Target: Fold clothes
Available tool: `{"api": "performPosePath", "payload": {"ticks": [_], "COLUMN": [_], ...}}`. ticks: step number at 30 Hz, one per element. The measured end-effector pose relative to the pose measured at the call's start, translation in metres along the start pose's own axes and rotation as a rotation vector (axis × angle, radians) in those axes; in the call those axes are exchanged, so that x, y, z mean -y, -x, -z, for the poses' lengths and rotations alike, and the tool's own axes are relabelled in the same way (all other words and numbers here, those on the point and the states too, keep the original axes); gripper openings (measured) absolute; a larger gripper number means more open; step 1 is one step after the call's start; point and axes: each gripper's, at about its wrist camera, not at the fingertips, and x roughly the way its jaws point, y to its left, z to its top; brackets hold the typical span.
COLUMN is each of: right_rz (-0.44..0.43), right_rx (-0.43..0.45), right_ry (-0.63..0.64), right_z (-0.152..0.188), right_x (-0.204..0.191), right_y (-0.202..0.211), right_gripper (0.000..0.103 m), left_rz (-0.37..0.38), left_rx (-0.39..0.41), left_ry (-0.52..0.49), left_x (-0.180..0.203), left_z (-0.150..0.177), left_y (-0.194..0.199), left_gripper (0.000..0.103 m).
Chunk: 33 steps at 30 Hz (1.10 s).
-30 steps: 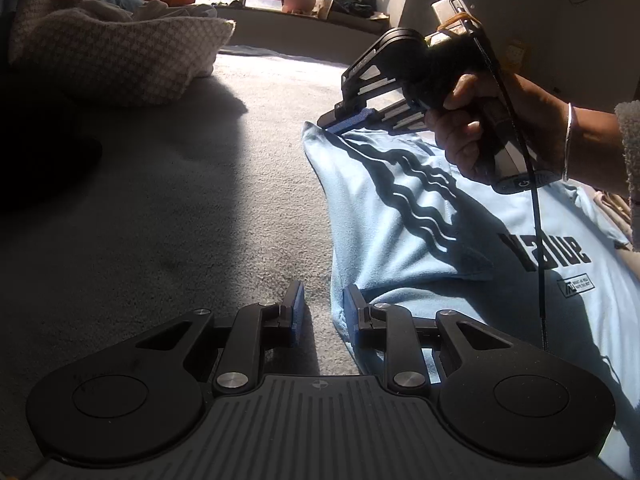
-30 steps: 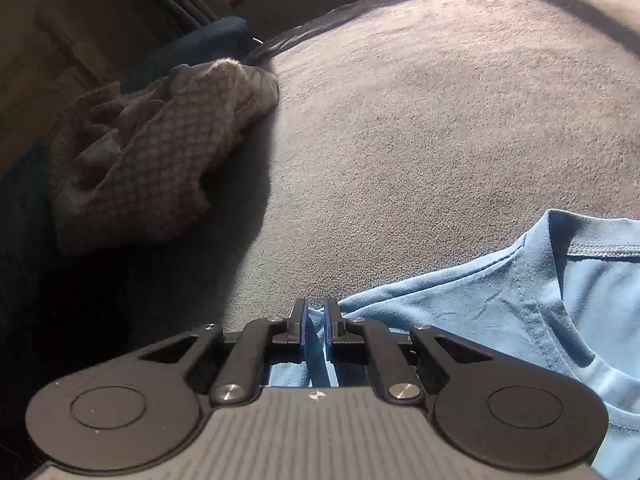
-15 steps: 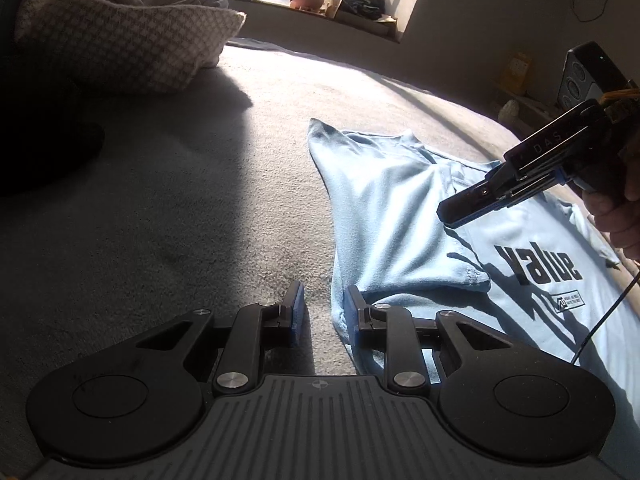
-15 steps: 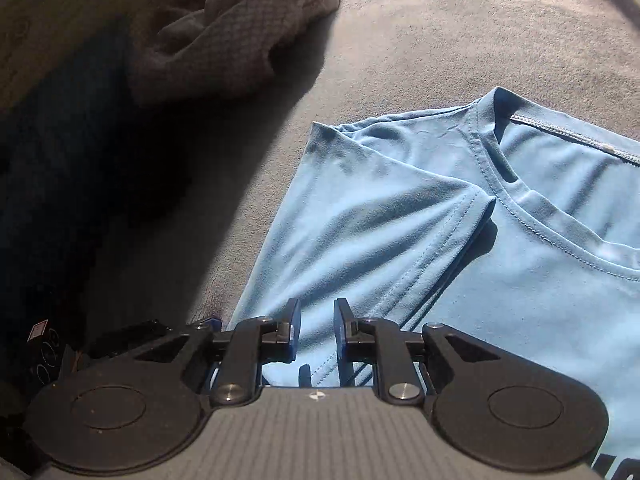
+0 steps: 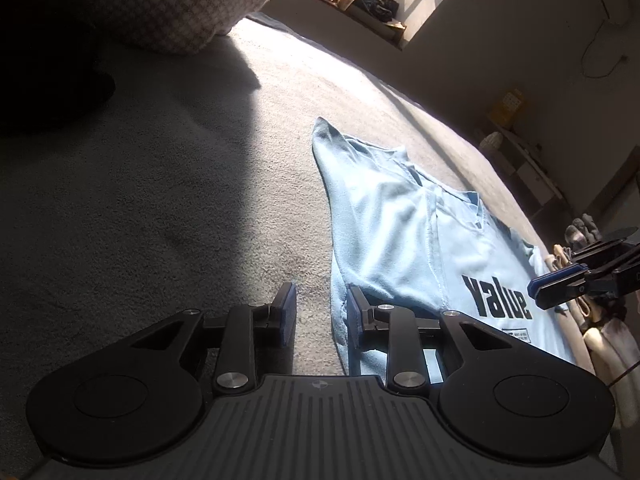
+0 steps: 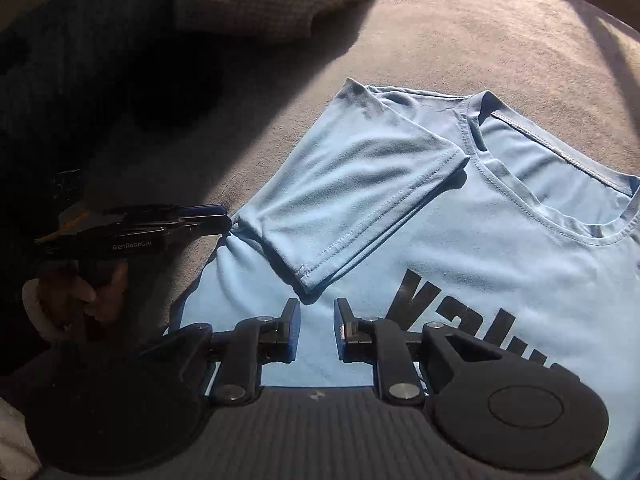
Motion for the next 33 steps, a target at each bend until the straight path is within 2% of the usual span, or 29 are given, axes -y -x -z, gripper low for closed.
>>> {"api": "performPosePath", "payload": {"ticks": [6, 12, 15, 19, 24, 28, 33], "right_rz": [0.063, 0.125, 0.13, 0.091, 0.039, 0.01, -0.015], "right_rx": [0.186, 0.372, 0.445, 0.556, 0.66, 0.672, 0.726], "right_ry": [-0.32, -0.639, -0.839, -1.042, -1.22, -1.298, -1.291], "right_z": [0.076, 0.151, 0.192, 0.224, 0.236, 0.235, 0.233], "right_x": [0.076, 0.152, 0.202, 0.259, 0.313, 0.347, 0.359], "right_y": [0.092, 0.185, 0.182, 0.168, 0.14, 0.112, 0.101], "right_gripper": [0.027, 0.033, 0.033, 0.034, 0.034, 0.034, 0.033], "left_rz": [-0.07, -0.101, -0.101, -0.095, -0.088, -0.063, 0.0], "left_rx": [0.009, -0.012, -0.034, -0.08, -0.152, -0.125, -0.061], "left_ry": [-0.047, -0.198, -0.29, -0.378, -0.51, -0.641, -0.664], "left_x": [0.021, 0.084, 0.128, 0.187, 0.258, 0.309, 0.362], "left_z": [-0.017, -0.051, -0.063, -0.066, -0.049, -0.034, -0.019], "left_y": [0.011, 0.001, -0.013, -0.044, -0.095, -0.141, -0.203], "left_gripper": [0.034, 0.038, 0.04, 0.042, 0.042, 0.042, 0.042]}}
